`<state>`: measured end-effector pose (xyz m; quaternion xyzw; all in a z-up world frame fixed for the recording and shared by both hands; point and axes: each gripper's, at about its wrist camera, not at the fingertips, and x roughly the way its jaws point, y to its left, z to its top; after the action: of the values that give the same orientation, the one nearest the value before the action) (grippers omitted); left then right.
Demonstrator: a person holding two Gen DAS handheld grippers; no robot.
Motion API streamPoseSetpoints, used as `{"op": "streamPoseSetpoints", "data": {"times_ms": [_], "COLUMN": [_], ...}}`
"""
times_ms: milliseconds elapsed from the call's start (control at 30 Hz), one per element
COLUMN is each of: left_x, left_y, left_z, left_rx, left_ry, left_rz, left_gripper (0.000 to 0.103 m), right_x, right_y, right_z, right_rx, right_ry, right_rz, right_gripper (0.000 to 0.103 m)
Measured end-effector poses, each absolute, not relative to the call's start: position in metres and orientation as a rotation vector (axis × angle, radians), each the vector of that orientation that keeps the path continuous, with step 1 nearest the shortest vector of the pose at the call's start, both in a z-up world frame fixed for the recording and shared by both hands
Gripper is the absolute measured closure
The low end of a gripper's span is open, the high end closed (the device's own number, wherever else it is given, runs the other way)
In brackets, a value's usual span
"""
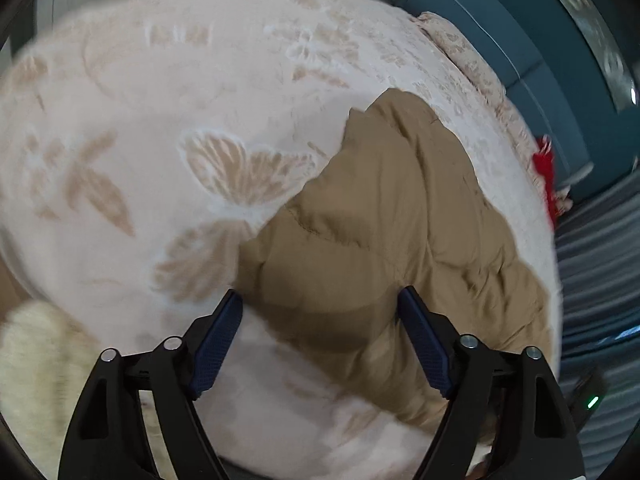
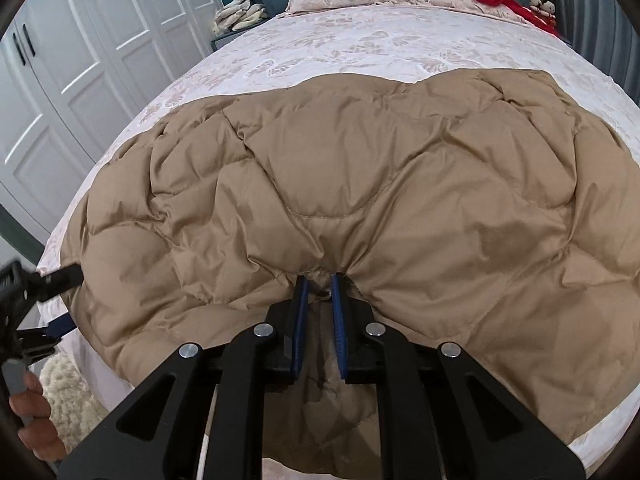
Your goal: Fold large clothes
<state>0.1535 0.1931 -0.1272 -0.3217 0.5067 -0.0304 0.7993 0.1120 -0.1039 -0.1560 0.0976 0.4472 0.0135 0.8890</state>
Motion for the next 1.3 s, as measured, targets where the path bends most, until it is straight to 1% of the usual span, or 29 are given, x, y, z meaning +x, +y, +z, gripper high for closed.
{"op": "streamPoseSetpoints", "data": {"times_ms": [67, 133, 233, 300, 367, 400, 433, 467, 533, 633, 733, 833, 933, 1033, 1200, 1300], "left_x": [0.160, 0.166, 0.175, 0.179, 0.181, 0.180, 0.179, 0.178, 0.170, 0.157, 0.142, 0.136, 0.132, 0.131, 0.124, 0.112], "left_y": [0.191, 0.184, 0.174, 0.172, 0.169, 0.169, 0.168, 0.168, 0.172, 0.174, 0.172, 0.178, 0.184, 0.182, 0.173, 0.155], "left_z": [-0.134, -0.131, -0.129, -0.128, -0.122, -0.117, -0.107, -0.100, -0.075, -0.044, -0.016, -0.003, 0.001, 0.001, 0.011, 0.034], "left_rx": [-0.738, -0.717, -0.722, -0.736, -0.740, -0.736, -0.715, -0.699, -0.709, -0.700, -0.584, -0.530, -0.505, -0.473, -0.485, -0.418], "left_ry": [1.091, 1.088, 1.092, 1.094, 1.094, 1.082, 1.063, 1.052, 1.016, 0.967, 0.902, 0.880, 0.871, 0.868, 0.850, 0.809], "left_rz": [-0.062, -0.057, -0.065, -0.074, -0.095, -0.108, -0.126, -0.147, -0.222, -0.283, -0.248, -0.219, -0.216, -0.195, -0.209, -0.249], "left_gripper": [0.018, 0.016, 0.016, 0.020, 0.042, 0.051, 0.068, 0.081, 0.089, 0.092, 0.093, 0.093, 0.093, 0.093, 0.093, 0.093], "right_x": [0.113, 0.112, 0.112, 0.111, 0.110, 0.110, 0.110, 0.111, 0.112, 0.114, 0.111, 0.102, 0.080, 0.050, 0.041, 0.051], "right_y": [-0.104, -0.104, -0.104, -0.103, -0.102, -0.102, -0.102, -0.103, -0.105, -0.105, -0.094, -0.082, -0.099, -0.122, -0.124, -0.115], "right_z": [-0.157, -0.158, -0.159, -0.160, -0.160, -0.159, -0.159, -0.158, -0.156, -0.150, -0.148, -0.139, -0.122, -0.111, -0.134, -0.151], "right_rx": [0.200, 0.197, 0.188, 0.183, 0.183, 0.184, 0.192, 0.202, 0.235, 0.283, 0.369, 0.382, 0.449, 0.447, 0.458, 0.500], "right_ry": [0.928, 0.927, 0.922, 0.917, 0.917, 0.920, 0.925, 0.929, 0.951, 0.983, 1.034, 1.043, 1.008, 1.023, 1.083, 1.100], "right_rz": [0.030, 0.030, 0.027, 0.024, 0.021, 0.021, 0.021, 0.021, 0.021, 0.031, 0.092, 0.144, 0.159, 0.121, 0.132, 0.165], "right_gripper": [0.092, 0.092, 0.092, 0.092, 0.092, 0.092, 0.092, 0.092, 0.092, 0.092, 0.092, 0.091, 0.090, 0.089, 0.089, 0.091]}}
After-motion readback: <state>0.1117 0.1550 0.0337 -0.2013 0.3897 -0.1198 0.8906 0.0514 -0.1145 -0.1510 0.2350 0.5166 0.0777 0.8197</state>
